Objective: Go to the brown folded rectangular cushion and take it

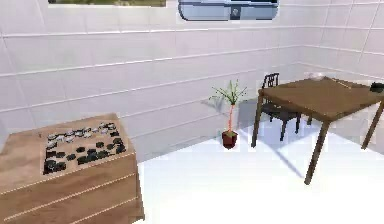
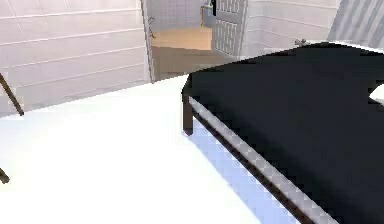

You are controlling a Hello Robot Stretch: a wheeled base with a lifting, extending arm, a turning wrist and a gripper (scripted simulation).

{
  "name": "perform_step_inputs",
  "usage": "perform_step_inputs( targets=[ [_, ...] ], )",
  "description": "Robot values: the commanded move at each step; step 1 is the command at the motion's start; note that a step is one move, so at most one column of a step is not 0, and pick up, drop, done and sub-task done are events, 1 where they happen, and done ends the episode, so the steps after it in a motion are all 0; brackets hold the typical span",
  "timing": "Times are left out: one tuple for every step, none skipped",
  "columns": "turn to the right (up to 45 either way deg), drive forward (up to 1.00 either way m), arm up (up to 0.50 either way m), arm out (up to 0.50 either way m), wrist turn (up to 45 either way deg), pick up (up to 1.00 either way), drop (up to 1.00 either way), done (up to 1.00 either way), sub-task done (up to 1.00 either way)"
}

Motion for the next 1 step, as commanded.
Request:
perform_step_inputs(
  targets=[
    [45.0,0.0,0.0,0.0,0.0,0.0,0.0,0.0,0.0]
  ],
)
